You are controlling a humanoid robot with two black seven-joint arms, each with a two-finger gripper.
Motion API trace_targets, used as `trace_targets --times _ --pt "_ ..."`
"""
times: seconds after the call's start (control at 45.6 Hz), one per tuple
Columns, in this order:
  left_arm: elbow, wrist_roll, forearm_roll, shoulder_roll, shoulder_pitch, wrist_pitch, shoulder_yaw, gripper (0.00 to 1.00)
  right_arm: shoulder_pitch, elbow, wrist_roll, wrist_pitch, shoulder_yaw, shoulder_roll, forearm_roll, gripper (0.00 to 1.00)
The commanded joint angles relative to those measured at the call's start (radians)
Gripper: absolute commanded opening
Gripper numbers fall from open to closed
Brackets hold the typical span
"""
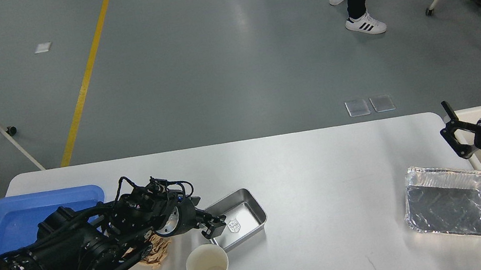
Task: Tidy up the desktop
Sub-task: 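Reach the left gripper to the steel box and grasp its edge, then lift the steel box and lower it into the blue tray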
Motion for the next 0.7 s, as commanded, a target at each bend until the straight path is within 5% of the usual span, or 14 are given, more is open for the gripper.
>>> trace_targets --times 0.0,0.285,0.679 --pt "0.003 0.008 0.005 0.0 -0.002 0.0 0.014 0.62 -0.004 -0.001 0.0 0.0 0.002 0.0 0.0 1.0" --pt "0.04 0.008 0.005 -0.006 0.001 0.014 0.026 0.46 -0.005 -0.001 0.0 0.0 0.004 0.0 0.0 1.0" --pt "0.114 0.002 0.005 -0.057 0.007 0.028 0.026 0.03 -0.005 -0.001 0.0 0.0 0.007 0.0 0.0 1.0"
